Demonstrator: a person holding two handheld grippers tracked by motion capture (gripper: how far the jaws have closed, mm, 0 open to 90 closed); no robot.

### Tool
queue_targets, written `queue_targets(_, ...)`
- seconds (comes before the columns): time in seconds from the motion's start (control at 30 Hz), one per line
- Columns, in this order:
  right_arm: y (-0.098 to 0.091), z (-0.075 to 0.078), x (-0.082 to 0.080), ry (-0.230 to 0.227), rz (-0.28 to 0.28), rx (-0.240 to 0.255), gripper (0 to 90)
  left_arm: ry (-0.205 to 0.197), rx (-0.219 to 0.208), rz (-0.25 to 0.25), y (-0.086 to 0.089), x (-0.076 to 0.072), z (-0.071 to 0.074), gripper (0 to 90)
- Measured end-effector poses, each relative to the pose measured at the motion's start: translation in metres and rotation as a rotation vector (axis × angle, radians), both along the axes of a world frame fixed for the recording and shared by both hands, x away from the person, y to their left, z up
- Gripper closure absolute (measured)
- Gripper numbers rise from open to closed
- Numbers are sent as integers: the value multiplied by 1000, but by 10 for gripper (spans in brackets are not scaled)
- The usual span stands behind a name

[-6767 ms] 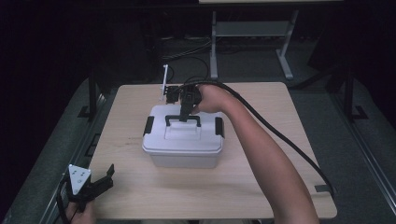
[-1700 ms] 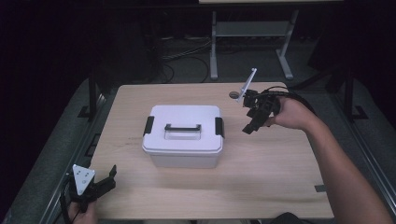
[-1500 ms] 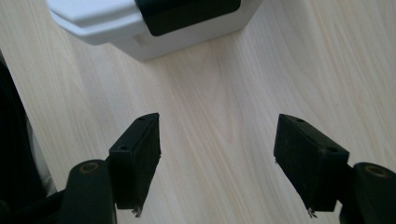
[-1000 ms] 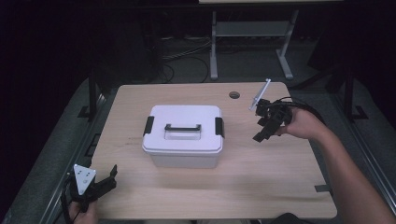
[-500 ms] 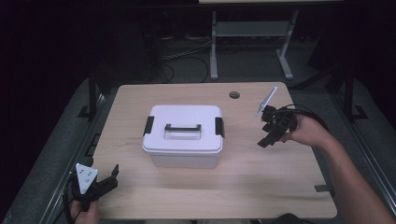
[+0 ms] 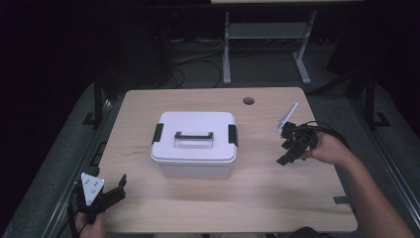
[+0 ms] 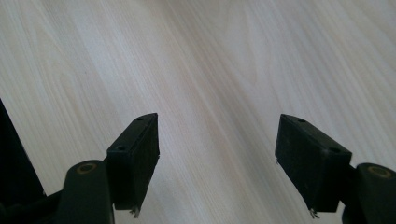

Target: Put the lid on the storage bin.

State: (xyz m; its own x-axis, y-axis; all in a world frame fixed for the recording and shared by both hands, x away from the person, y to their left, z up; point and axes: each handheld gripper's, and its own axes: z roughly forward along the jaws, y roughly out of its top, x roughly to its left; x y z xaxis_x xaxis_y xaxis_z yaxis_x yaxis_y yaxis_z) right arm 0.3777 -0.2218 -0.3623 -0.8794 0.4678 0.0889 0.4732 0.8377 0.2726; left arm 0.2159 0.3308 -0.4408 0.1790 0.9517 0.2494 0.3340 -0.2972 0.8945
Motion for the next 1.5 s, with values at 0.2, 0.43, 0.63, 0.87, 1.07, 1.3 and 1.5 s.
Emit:
queue_targets(0.2, -8, -11, -3, 15, -12, 10, 296, -1, 1, -1, -1, 1, 0, 150)
queue_targets(0.43, -13, -20, -6, 28, -27, 18, 290, 0, 2, 0, -1, 0, 0, 150)
queue_targets(0.63, -17, -24, -9, 35, -32, 22, 289, -1, 2, -3, -1, 1, 0, 150)
queue_targets(0.87, -23, -30, -11, 45, -47, 28, 285, 0, 3, -1, -1, 0, 0, 150)
queue_targets(1.07, -28, -35, -14, 46, -56, 34, 283, 1, 8, -3, -2, 0, 0, 150)
queue_targets(1.3, -36, -42, -20, 54, -73, 47, 283, 0, 11, -6, -3, 0, 0, 150)
queue_targets(1.5, -43, -46, -23, 58, -85, 62, 283, 0, 12, -7, -4, 0, 0, 150)
